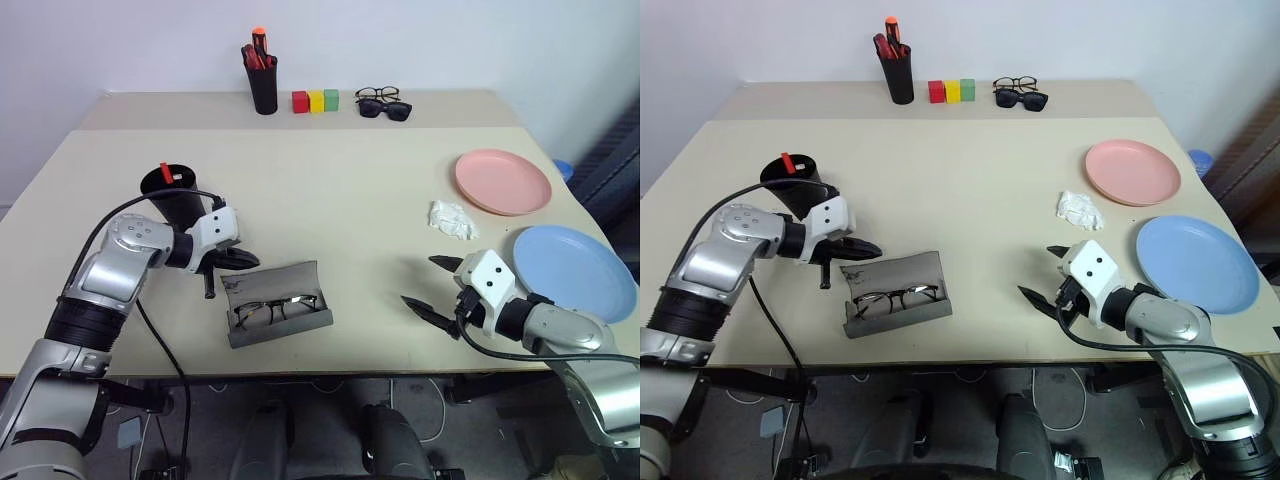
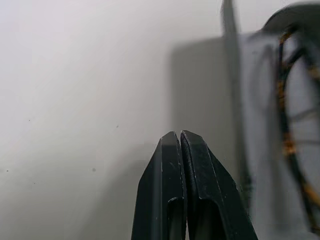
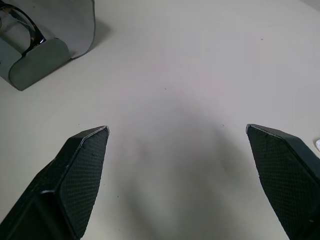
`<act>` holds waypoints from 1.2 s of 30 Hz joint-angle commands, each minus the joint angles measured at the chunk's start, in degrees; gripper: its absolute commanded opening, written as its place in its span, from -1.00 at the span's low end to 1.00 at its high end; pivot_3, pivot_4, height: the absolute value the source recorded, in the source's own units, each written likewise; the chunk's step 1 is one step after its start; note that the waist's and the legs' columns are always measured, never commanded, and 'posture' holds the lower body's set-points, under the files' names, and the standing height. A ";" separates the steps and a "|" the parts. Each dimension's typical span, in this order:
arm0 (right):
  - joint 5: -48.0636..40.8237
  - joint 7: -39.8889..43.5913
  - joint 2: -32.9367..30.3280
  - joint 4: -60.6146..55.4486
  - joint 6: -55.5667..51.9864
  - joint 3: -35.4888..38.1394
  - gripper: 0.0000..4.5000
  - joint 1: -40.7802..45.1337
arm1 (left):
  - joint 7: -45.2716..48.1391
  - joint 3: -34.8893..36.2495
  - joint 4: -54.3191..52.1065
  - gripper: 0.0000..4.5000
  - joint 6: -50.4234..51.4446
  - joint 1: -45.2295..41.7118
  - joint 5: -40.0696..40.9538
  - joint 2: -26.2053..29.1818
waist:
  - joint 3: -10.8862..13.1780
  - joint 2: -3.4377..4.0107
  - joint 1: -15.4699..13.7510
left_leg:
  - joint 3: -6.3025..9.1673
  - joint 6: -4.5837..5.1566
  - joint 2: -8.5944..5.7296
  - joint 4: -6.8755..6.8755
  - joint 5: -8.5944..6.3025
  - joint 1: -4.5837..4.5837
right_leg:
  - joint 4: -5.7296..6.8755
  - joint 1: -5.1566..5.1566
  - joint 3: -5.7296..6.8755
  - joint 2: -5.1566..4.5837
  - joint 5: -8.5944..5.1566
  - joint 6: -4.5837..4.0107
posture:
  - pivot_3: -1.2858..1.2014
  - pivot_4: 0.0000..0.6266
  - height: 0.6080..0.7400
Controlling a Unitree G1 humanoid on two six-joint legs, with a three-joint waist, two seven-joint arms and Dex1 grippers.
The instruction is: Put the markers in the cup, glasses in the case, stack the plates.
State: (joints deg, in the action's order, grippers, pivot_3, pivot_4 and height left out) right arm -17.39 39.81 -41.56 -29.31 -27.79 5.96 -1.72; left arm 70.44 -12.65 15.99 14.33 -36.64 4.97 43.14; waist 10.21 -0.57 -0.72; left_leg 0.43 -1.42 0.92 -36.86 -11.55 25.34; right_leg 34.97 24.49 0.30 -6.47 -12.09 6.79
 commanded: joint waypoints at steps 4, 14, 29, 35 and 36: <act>-0.68 -0.30 0.26 -2.89 0.54 1.04 1.00 -0.78 | 3.66 -0.19 0.95 -0.99 -4.67 -1.12 -0.49 0.36 | 0.01 -0.02 0.01 | 0.00 0.00 0.00 0.00 0.00 0.01 | 0.00 0.00 0.00 0.00 0.08 -0.12 | 0.03 -0.52 1.00; -2.39 2.13 0.45 -2.58 4.03 2.46 1.00 -3.62 | 21.92 -1.95 -19.56 -0.99 6.94 8.58 10.43 10.75 | 0.04 -0.05 0.32 | -0.01 0.00 0.03 0.04 -0.01 0.00 | 0.00 0.06 0.00 -0.01 0.07 -0.15 | 0.03 -0.52 1.00; -6.45 5.79 -1.11 -0.65 7.12 9.43 1.00 -8.65 | 8.23 1.95 -23.29 -0.99 8.52 1.79 12.70 -1.84 | 0.16 -0.27 -0.18 | -0.01 0.01 -0.02 -0.07 -0.03 0.05 | -0.12 -0.05 0.00 -0.06 -0.06 0.07 | 0.03 -0.52 1.00; -0.73 -4.20 -0.91 7.64 3.91 15.53 1.00 -7.25 | 1.85 -1.95 -18.94 -0.64 7.98 -4.05 9.77 -11.13 | 0.16 -0.28 -0.12 | -0.01 0.03 -0.06 -0.09 -0.02 0.02 | -0.05 -0.06 0.00 -0.06 0.08 -0.12 | 0.03 -0.52 1.00; 0.11 -5.47 -0.95 8.42 3.53 16.11 1.00 -6.94 | 1.63 -2.68 -18.30 -0.39 8.09 -4.74 9.51 -12.37 | 0.17 -0.29 -0.09 | 0.00 0.03 -0.06 -0.09 -0.02 0.02 | -0.04 -0.06 0.00 -0.04 0.08 -0.12 | 0.03 -0.52 1.00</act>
State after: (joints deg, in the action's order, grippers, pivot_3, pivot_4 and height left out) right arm -18.69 36.58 -42.06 -20.94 -23.92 19.71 -9.15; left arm 72.95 -14.31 -2.53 22.89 -39.82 15.02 31.81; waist 10.38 -0.86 -0.81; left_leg 0.43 -1.38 0.86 -36.96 -11.57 25.36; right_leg 34.93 24.43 0.30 -6.51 -12.01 6.67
